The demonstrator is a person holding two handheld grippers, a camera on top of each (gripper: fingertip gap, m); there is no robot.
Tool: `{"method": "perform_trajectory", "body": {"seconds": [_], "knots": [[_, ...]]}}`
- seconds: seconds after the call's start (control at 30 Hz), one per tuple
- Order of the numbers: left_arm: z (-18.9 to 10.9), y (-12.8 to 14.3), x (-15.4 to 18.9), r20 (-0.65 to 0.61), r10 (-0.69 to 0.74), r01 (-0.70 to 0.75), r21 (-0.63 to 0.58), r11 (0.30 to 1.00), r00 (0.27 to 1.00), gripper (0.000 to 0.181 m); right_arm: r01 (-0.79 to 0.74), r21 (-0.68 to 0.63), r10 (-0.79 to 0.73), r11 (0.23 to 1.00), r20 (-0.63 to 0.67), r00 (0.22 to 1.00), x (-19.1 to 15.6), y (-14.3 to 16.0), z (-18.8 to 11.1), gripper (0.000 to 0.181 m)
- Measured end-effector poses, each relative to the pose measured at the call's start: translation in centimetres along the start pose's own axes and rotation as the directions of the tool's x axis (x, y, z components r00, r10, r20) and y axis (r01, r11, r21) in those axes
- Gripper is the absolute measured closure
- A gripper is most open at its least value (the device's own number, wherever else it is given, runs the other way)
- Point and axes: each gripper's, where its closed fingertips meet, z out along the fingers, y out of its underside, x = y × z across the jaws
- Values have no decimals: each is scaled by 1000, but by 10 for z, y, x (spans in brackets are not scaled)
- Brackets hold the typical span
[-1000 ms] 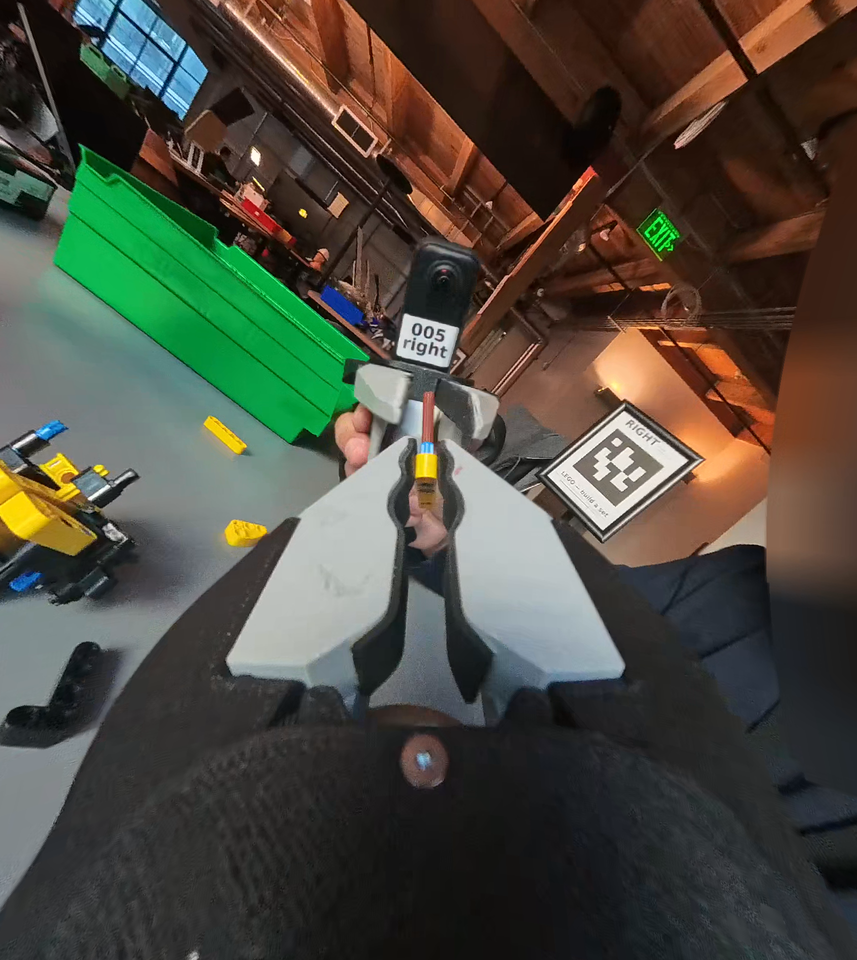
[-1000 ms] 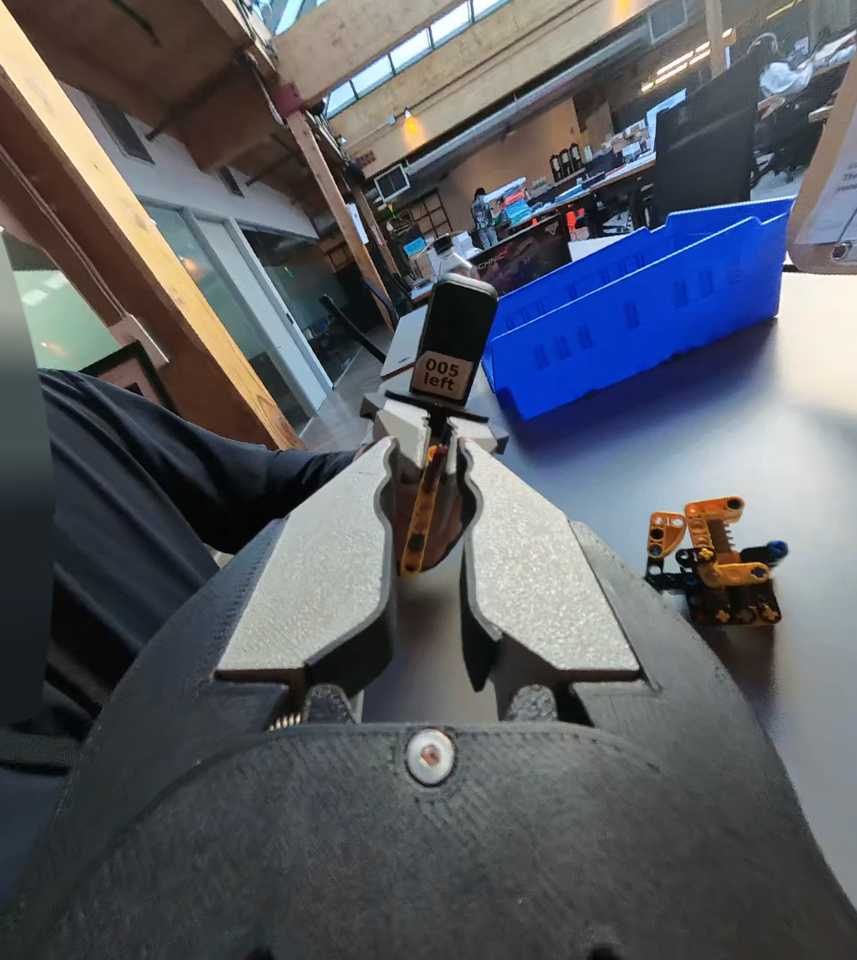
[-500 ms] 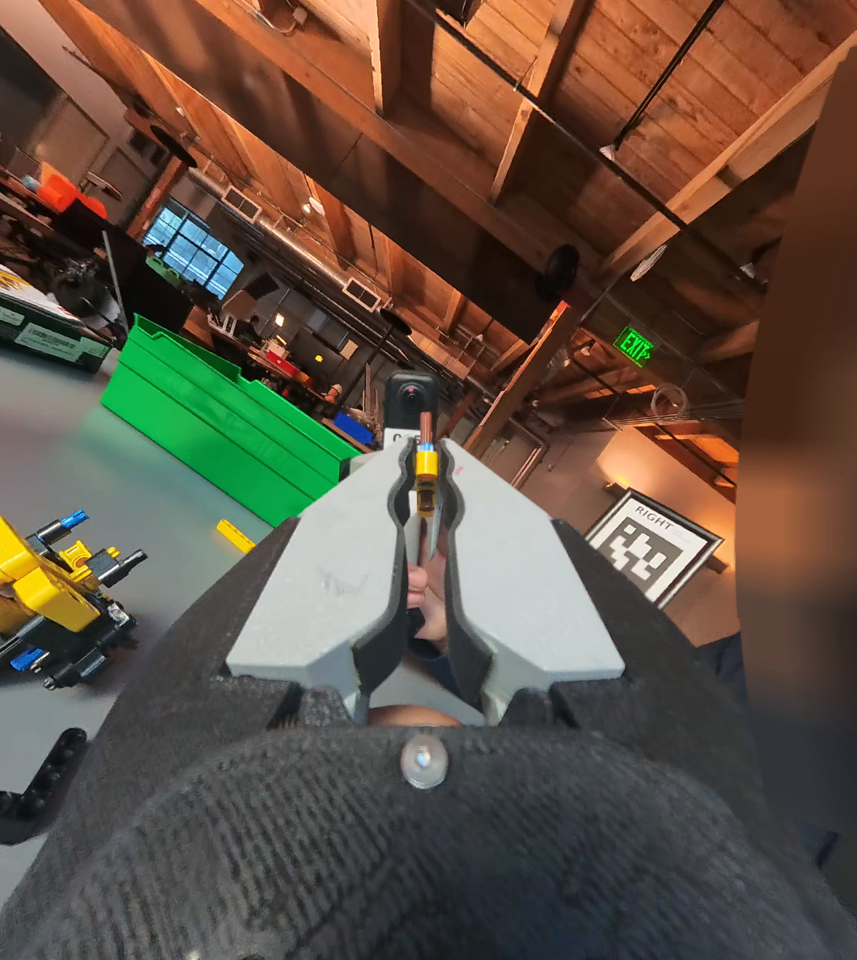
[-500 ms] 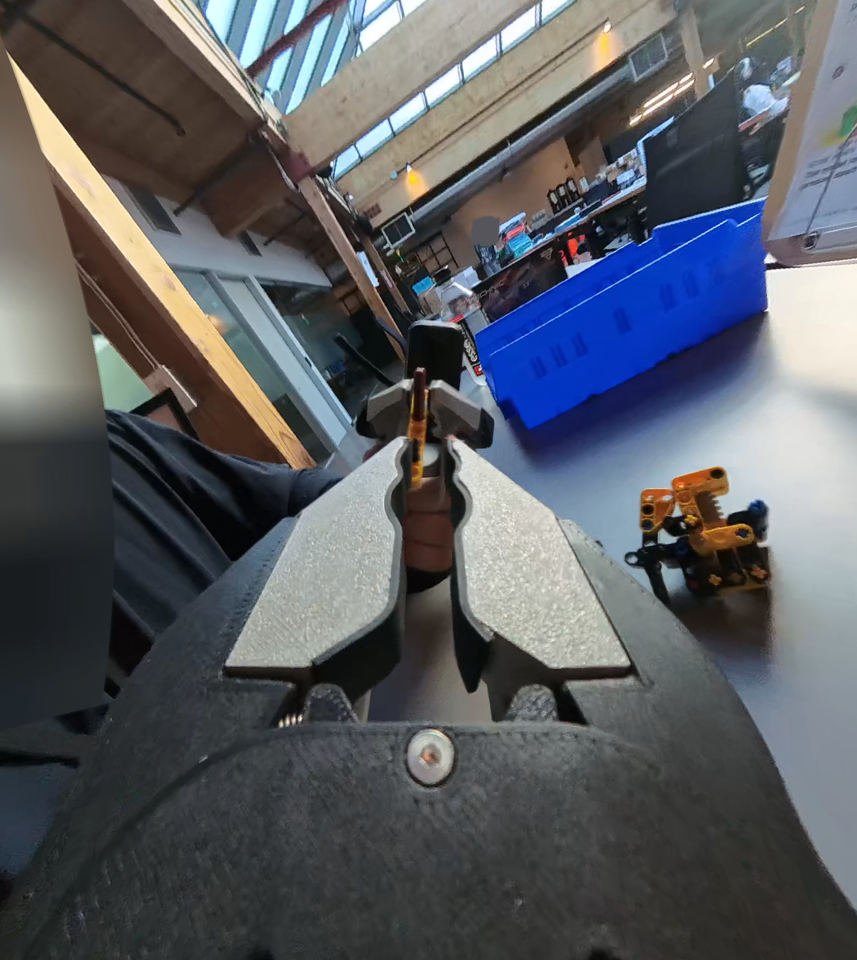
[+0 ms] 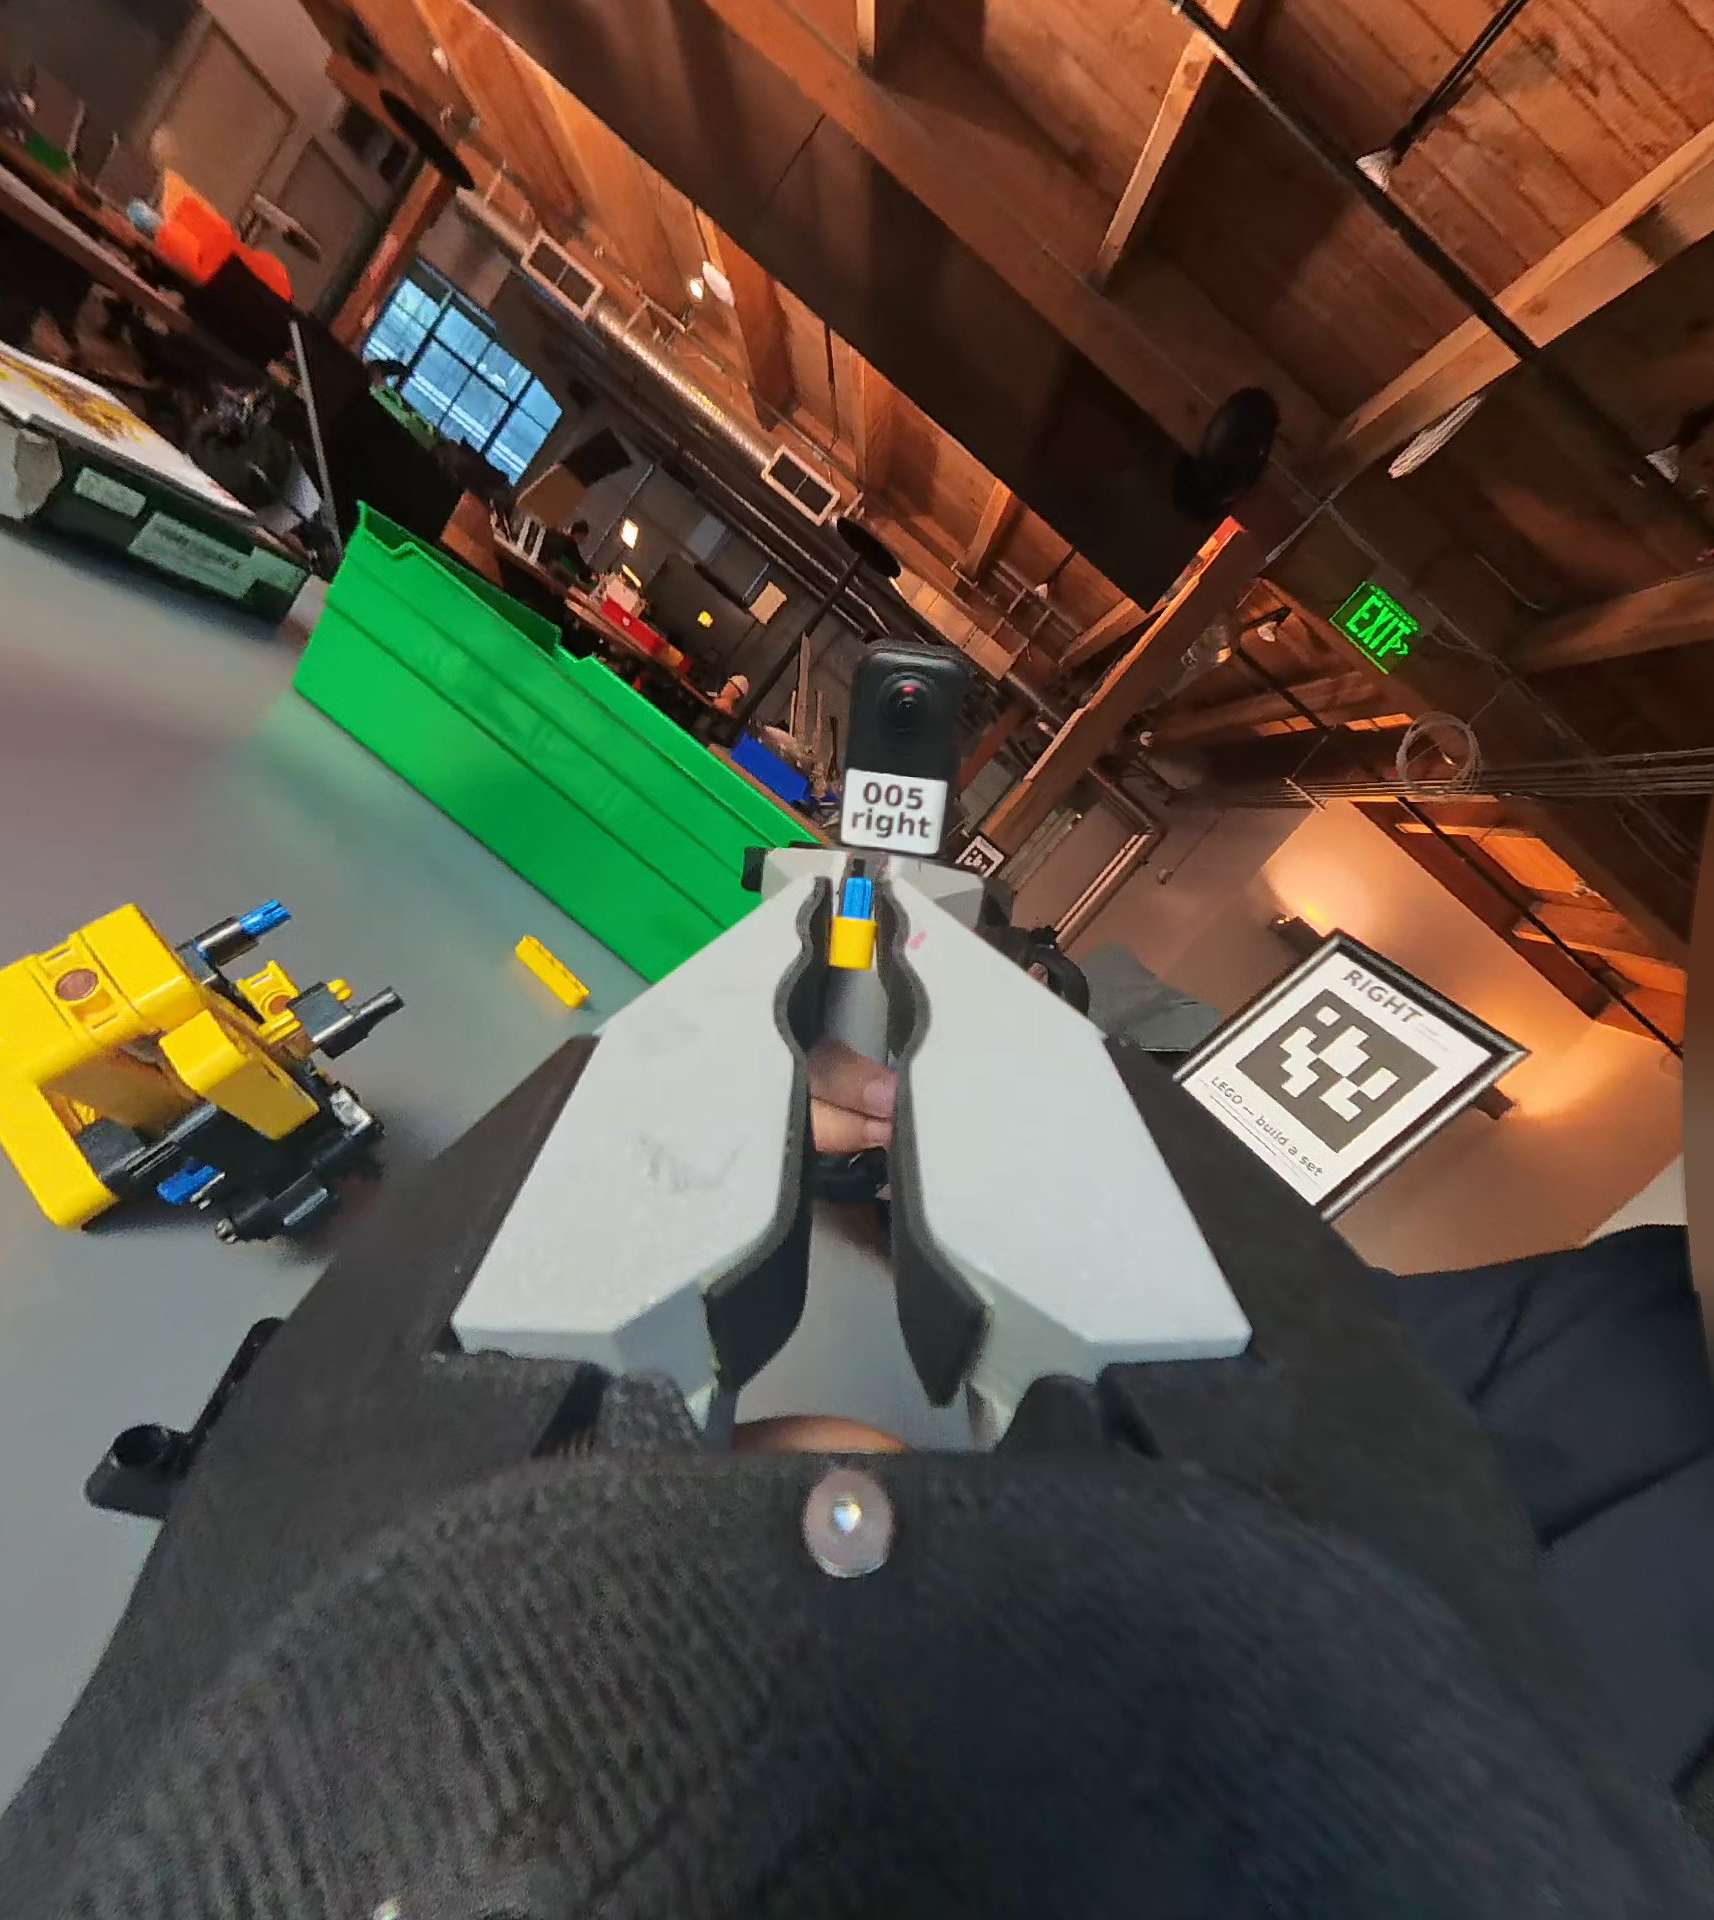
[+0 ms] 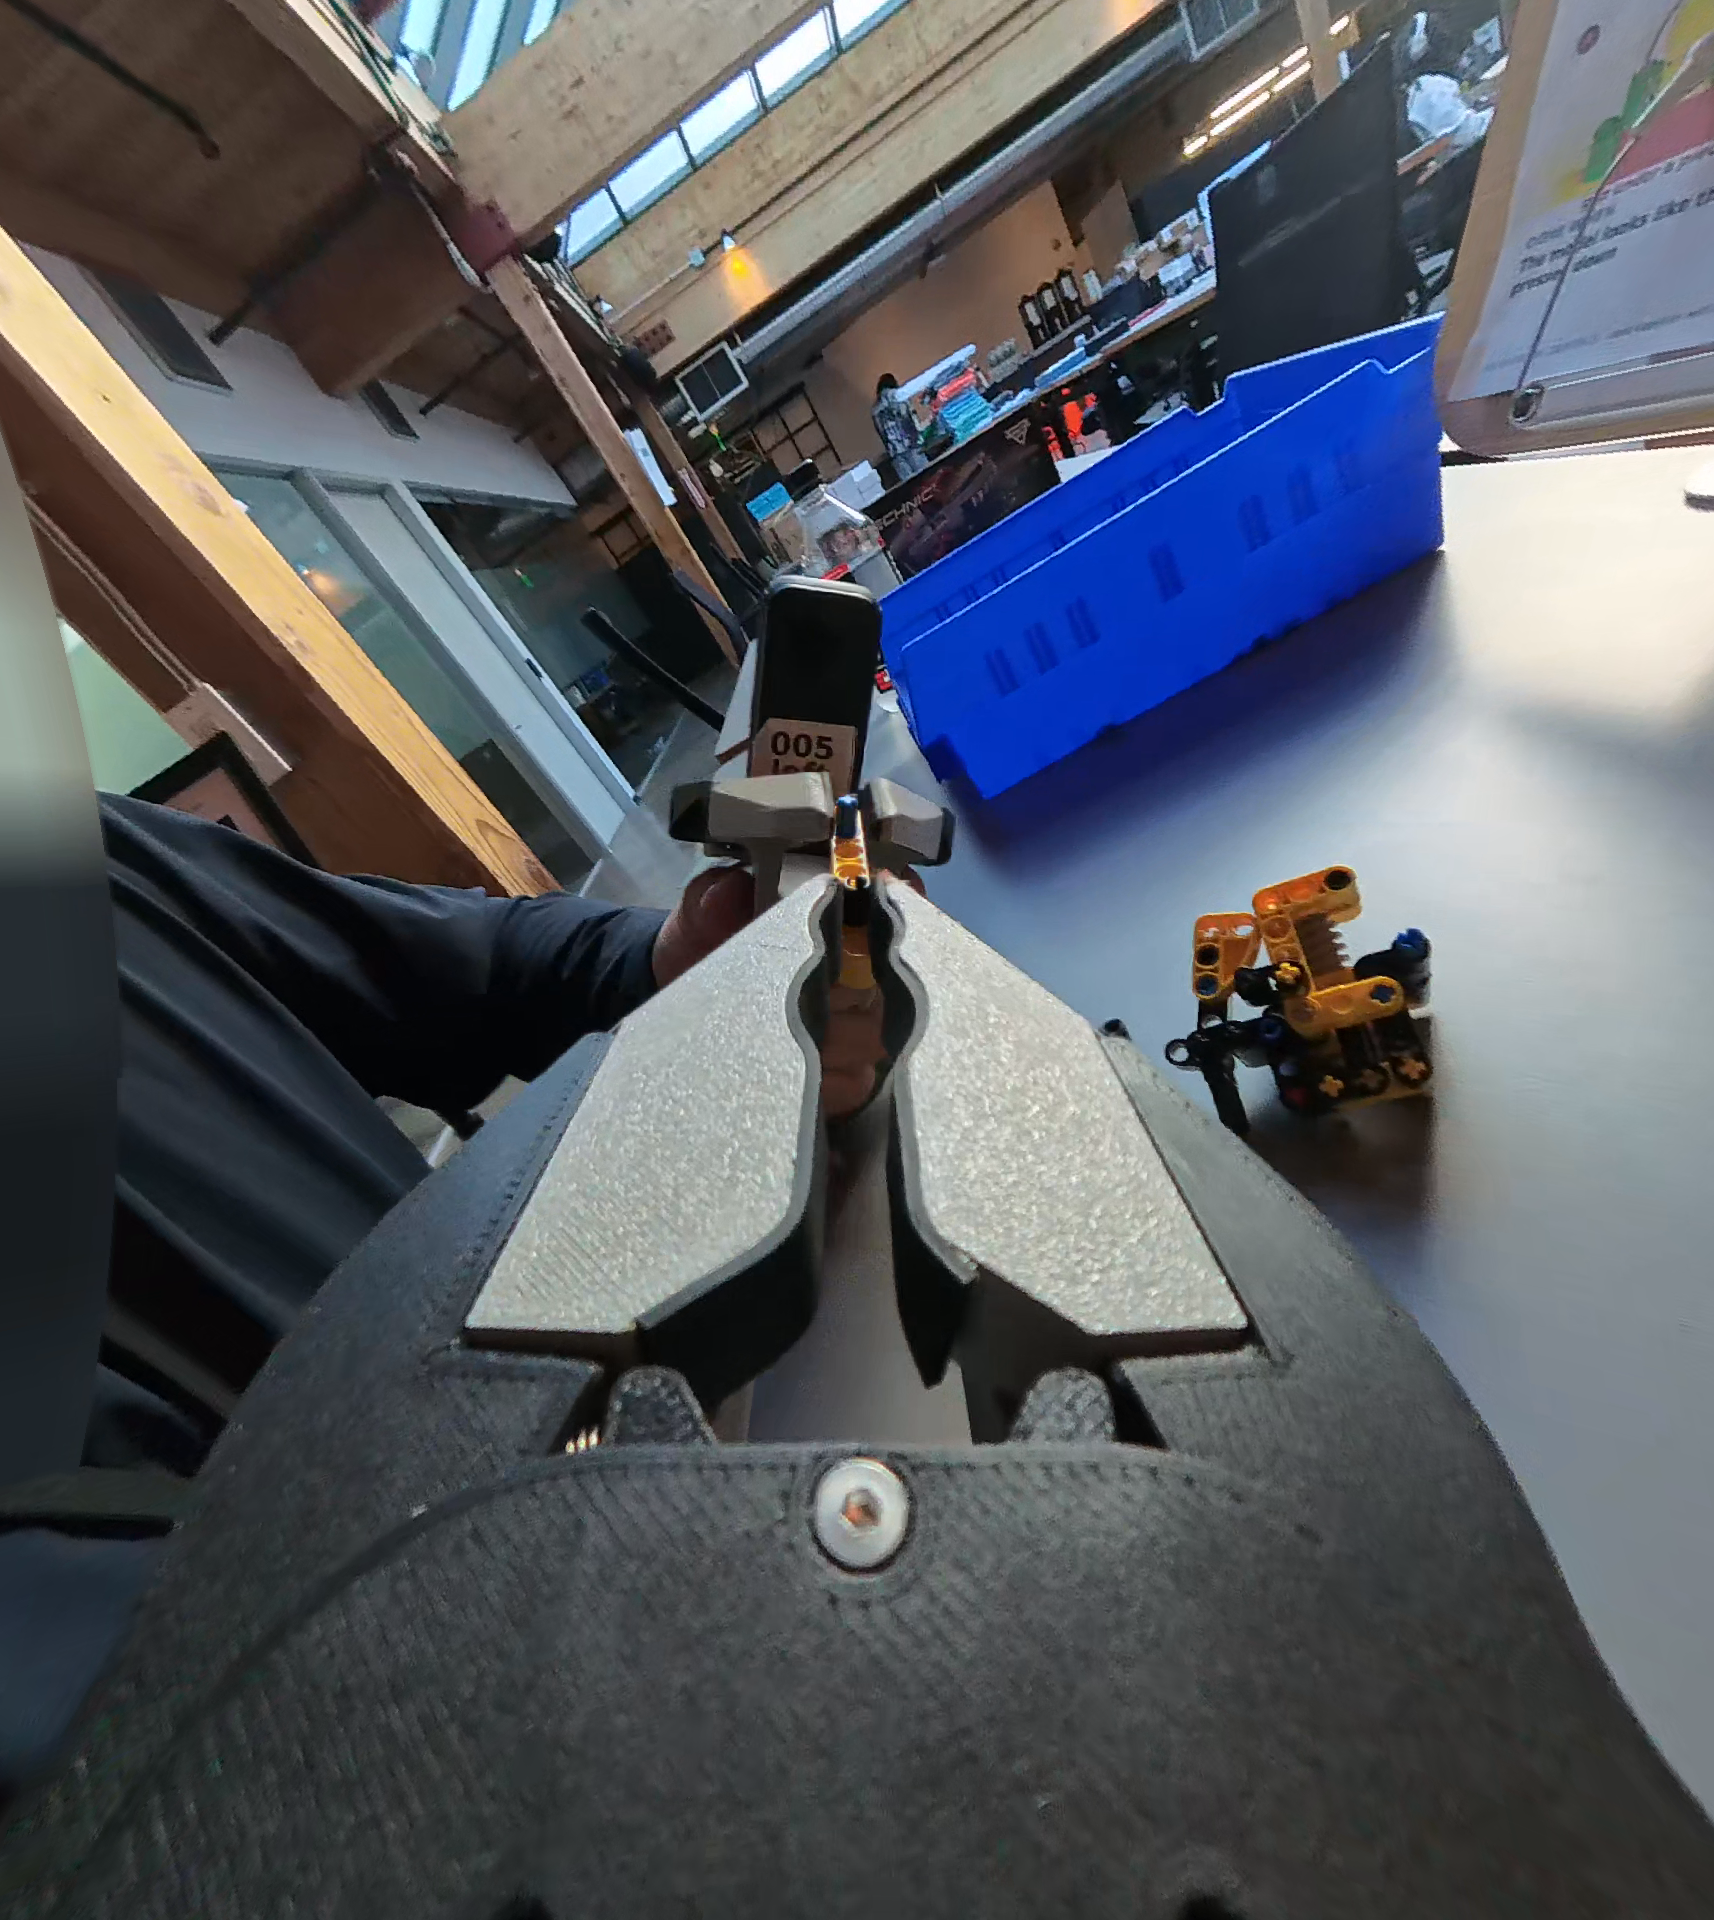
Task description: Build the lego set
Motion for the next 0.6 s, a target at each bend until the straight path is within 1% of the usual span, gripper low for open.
{"method": "perform_trajectory", "body": {"seconds": [0.07,0.17,0.2,0.27,0.33,0.37,0.4,0.43,0.47,0.5,0.53,0.57,0.6], "knots": [[0,2,-5,32,24,-23,-16,1000,999,176,12,-11,-12,1000,-24,1000,3,2,0,180],[-4,3,-13,80,112,-106,-69,992,991,172,31,-26,-32,999,-53,998,8,3,-3,180],[-6,3,-15,91,155,-146,-94,985,984,167,48,-25,-49,999,-71,996,10,2,-6,180],[-12,6,-27,150,271,-240,-194,951,951,155,88,-61,-96,994,-129,987,17,0,-16,181],[-22,9,-40,209,380,-307,-310,900,901,152,166,-107,-187,980,-235,954,29,-1,-32,181],[-28,15,-42,191,416,-318,-398,861,889,150,193,-154,-232,969,-297,926,39,1,-38,181],[-34,25,-38,139,428,-316,-486,815,893,150,192,-209,-255,959,-342,905,49,7,-43,180],[-42,39,-30,74,415,-304,-568,765,907,155,169,-247,-253,954,-362,897,56,14,-45,180],[-52,55,-18,-2,394,-303,-641,705,919,157,146,-258,-235,955,-360,903,59,18,-44,181],[-62,68,-10,-53,407,-326,-697,639,912,157,130,-257,-217,958,-346,913,59,20,-42,180],[-72,79,-4,-97,452,-369,-737,567,887,157,121,-258,-206,959,-333,920,57,21,-40,180],[-83,90,-1,-129,490,-399,-768,501,862,161,123,-258,-206,958,-328,922,56,20,-40,180],[-94,99,0,-145,503,-399,-802,446,852,164,133,-251,-213,959,-327,921,54,17,-40,180]]}}
